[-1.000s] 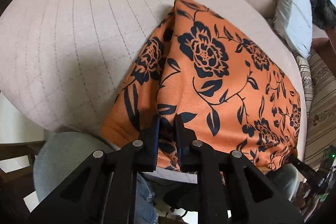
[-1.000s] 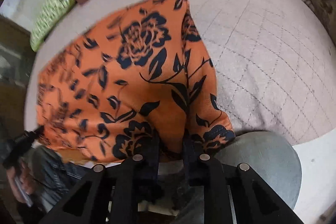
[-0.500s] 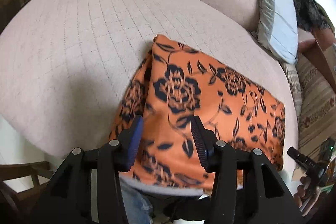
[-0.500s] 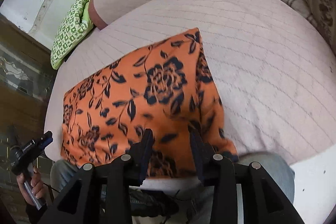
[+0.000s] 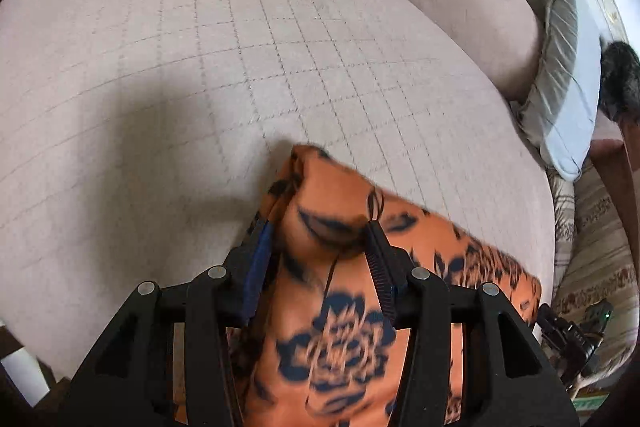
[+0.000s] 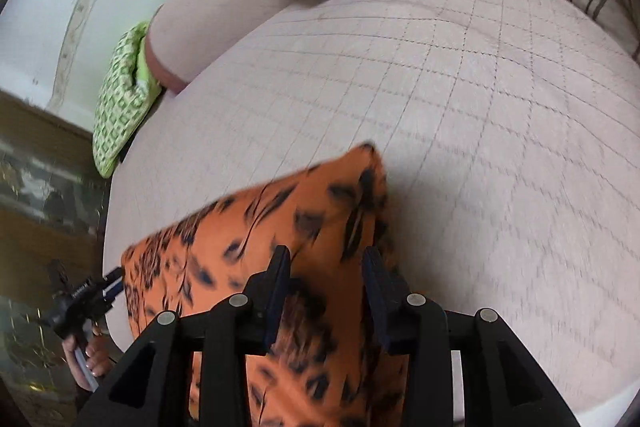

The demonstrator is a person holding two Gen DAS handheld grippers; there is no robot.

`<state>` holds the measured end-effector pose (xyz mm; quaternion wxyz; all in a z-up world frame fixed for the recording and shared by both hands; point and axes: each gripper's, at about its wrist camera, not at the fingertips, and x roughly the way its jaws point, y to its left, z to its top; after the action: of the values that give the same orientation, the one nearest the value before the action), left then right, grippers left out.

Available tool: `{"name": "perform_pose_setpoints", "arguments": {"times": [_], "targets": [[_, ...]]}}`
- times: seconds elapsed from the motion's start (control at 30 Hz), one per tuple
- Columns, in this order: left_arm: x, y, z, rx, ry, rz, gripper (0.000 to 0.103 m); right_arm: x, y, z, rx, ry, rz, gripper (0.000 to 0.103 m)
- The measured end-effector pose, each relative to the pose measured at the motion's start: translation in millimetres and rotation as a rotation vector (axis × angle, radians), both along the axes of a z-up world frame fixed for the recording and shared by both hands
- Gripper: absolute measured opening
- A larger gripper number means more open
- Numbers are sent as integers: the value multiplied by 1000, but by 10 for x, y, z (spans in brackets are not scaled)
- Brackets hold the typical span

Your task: Fold small clothes

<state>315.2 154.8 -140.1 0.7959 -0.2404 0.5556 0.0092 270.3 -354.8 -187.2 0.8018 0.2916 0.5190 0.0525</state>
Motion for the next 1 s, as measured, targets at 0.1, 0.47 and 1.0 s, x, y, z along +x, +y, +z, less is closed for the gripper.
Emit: {"name": "perform_pose_setpoints", "arguments": {"times": [0.1,0.47,1.0], "targets": [[127,-20,-144,-35,36,-9,34,254,-93,-127,19,30,-13,36],[107,73,-54,-11,-42,-20,14,442,-161,202,-99,-11,-72,8],[-1295,-116,60,77,-27,-38,59,-1055,361,272,-36,-156,-39,51]]}}
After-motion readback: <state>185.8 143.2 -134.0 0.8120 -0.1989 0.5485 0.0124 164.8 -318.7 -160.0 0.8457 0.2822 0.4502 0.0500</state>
